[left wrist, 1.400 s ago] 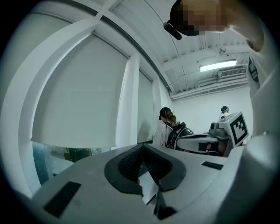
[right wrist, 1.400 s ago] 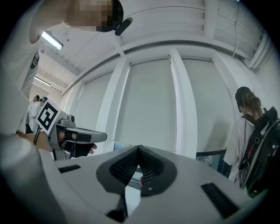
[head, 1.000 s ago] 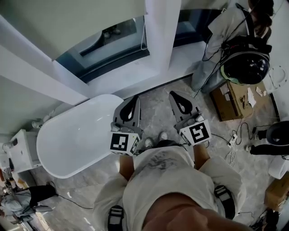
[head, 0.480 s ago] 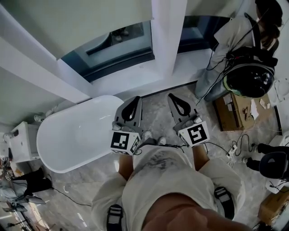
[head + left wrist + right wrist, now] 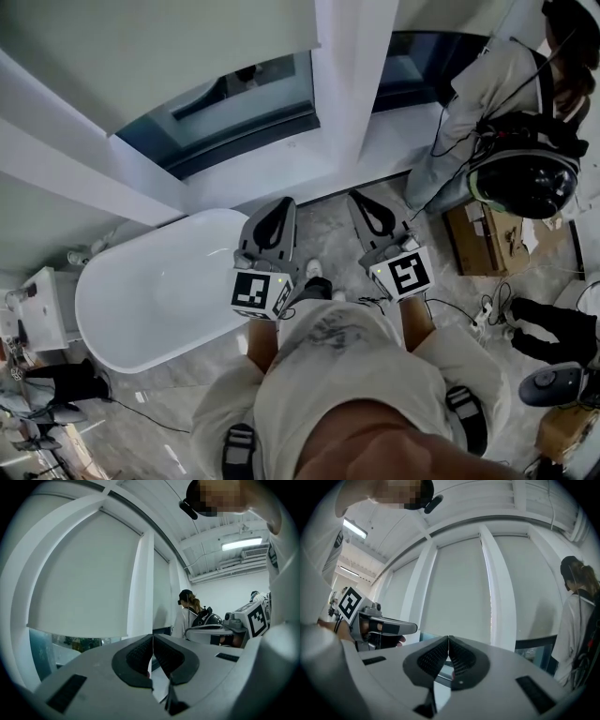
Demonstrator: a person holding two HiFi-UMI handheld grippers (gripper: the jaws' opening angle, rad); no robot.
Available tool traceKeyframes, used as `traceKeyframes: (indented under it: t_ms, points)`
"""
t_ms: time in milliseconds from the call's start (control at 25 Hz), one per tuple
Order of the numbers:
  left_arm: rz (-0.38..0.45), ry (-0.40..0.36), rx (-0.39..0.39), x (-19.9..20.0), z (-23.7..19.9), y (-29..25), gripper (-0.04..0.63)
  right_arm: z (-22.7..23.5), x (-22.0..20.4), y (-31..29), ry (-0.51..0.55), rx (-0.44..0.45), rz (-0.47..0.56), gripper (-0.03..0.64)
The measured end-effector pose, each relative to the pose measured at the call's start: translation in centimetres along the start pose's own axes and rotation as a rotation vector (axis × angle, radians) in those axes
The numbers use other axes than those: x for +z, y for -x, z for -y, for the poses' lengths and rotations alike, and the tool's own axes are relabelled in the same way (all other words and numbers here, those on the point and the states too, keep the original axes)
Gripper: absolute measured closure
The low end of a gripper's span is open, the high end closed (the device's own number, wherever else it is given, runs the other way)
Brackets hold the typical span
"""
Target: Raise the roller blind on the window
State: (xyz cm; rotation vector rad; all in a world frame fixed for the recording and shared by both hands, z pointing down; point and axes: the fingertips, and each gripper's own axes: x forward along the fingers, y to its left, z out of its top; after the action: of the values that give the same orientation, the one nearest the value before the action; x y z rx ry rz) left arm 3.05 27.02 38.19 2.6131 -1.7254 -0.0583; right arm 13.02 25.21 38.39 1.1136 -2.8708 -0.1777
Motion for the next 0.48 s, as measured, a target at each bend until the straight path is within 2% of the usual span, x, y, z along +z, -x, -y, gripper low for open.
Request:
traceKeyframes:
  t_ms: [480]
  points:
    - [-0.004,0.002,-0.033,-0.3,-5.6,-5.6,0.586,3.3,-0.9,-7.4,0.007,-0.034,-0.028,0.555]
